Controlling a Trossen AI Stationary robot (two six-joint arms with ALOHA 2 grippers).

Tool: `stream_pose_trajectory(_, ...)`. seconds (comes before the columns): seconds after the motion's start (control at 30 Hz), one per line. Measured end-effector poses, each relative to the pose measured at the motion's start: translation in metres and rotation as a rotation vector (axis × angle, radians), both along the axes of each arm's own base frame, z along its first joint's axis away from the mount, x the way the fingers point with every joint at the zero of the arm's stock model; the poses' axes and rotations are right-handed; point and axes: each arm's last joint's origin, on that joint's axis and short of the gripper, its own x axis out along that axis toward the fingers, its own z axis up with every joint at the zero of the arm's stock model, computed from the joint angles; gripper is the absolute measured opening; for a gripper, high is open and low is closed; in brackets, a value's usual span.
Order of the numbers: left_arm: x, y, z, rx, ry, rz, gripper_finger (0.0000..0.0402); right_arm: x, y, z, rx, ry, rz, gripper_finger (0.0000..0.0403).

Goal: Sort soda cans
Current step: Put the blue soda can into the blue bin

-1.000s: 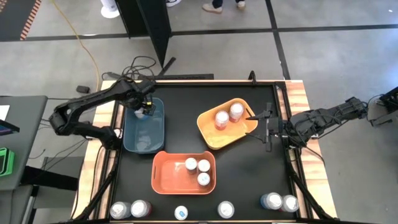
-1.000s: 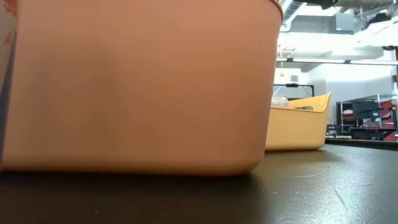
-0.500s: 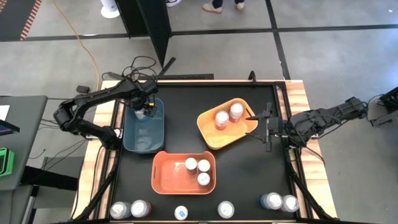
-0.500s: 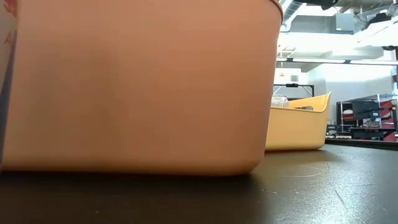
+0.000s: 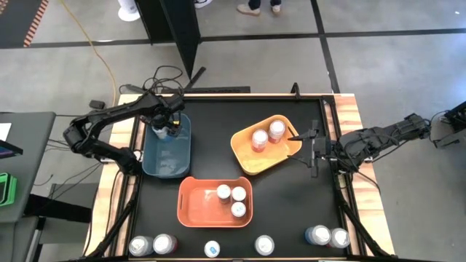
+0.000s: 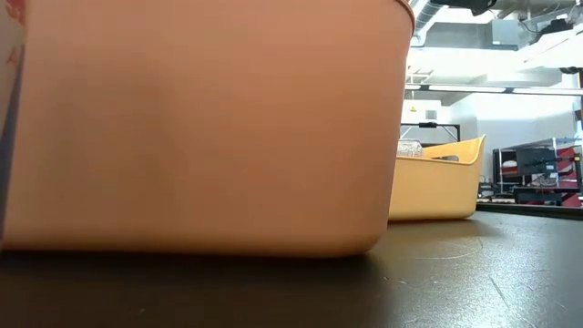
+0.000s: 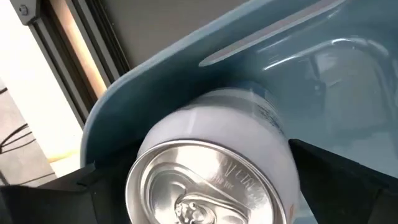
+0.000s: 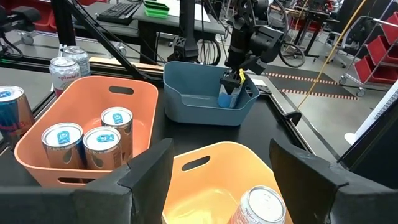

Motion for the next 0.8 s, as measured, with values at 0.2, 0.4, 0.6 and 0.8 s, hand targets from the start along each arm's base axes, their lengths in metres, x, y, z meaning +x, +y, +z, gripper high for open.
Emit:
stream_pose_trajectory(0.2, -0.002, -0.005, 0.016, 0.049, -0.048, -0.01, 0.0373, 0.0, 0.0, 0.0, 0.0, 0.0, 0.0, 0.0281)
stream_pose_trajectory(0.4, -0.013, -0.015, 0.046, 0.134, -0.147, 0.003, 0.0374, 0.0, 0.0, 0.0, 0.0, 0.0, 0.0, 0.0281)
stream_pose_trajectory(0.6, -0.028, -0.033, 0.075, 0.227, -0.274, -0.017, 0.0374, 0.0, 0.0, 0.0, 0.0, 0.0, 0.0, 0.0281)
stream_pose_trajectory(0.8, -0.038, -0.056, 0.096, 0.31, -0.425, -0.072, 0.0374, 0.0, 0.0, 0.0, 0.0, 0.0, 0.0, 0.0281)
